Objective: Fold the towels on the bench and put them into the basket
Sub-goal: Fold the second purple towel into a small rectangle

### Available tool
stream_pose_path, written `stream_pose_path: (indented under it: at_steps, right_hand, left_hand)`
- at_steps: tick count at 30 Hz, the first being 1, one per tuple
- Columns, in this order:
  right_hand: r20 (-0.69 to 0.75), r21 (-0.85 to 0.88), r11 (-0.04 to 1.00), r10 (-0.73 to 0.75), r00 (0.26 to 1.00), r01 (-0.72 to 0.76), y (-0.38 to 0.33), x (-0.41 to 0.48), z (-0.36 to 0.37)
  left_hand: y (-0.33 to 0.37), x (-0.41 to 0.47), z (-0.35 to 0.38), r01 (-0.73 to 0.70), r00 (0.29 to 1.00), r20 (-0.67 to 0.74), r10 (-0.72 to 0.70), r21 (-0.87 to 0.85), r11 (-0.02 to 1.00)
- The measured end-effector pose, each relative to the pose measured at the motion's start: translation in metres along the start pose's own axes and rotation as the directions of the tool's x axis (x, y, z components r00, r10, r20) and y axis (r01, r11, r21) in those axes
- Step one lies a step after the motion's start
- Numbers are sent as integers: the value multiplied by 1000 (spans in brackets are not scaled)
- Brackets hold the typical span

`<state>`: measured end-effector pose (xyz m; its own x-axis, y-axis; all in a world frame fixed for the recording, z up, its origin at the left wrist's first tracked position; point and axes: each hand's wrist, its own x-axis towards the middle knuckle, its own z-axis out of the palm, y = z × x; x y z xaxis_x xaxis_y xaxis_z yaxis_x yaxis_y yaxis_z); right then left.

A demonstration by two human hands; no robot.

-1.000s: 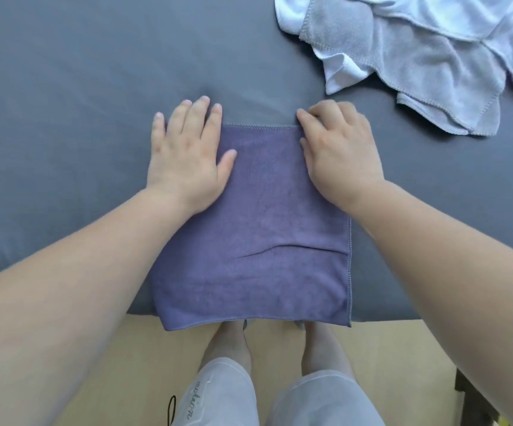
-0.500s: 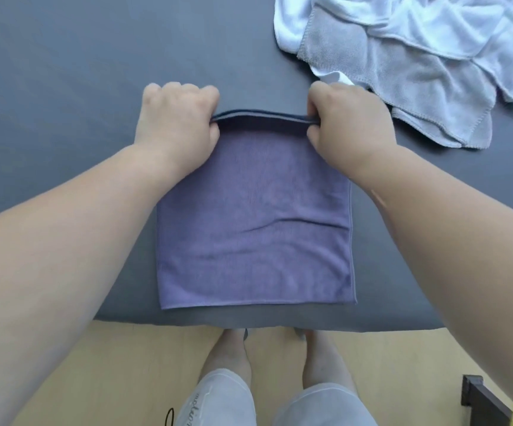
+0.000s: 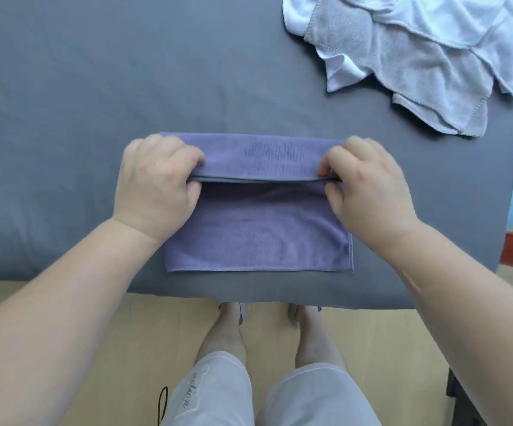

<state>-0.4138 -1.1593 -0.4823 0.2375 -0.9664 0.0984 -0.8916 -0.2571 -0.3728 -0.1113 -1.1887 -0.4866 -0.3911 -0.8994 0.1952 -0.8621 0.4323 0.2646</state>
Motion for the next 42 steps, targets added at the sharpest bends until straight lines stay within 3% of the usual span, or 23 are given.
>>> stream_pose_path:
  at_steps: [15, 22, 28, 35, 38, 42]
  right_hand:
    - [54, 25, 994, 105, 993, -107, -37, -102, 8]
    - [150, -123, 980, 175, 973, -157, -28, -119, 33]
    - [45, -161, 974, 169, 985, -160, -36, -114, 21]
    - [247, -245, 950, 256, 935, -196, -45, -114, 19]
    - [188, -149, 967, 232, 955, -205, -61, -94, 10]
    - [116, -69, 990, 134, 984, -126, -82, -52, 31]
  left_hand:
    - [39, -109, -4, 84, 995, 65, -77, -120, 989]
    - [29, -126, 15, 69, 978, 203, -55, -61, 996]
    - [28, -124, 11, 71, 987, 152, -57, -86, 994]
    - [30, -129, 8, 108, 969, 232, -78, -116, 987]
    - [34, -112, -2, 223, 965, 171, -201, -120, 968]
    - [42, -74, 5, 222, 975, 1, -223, -92, 971]
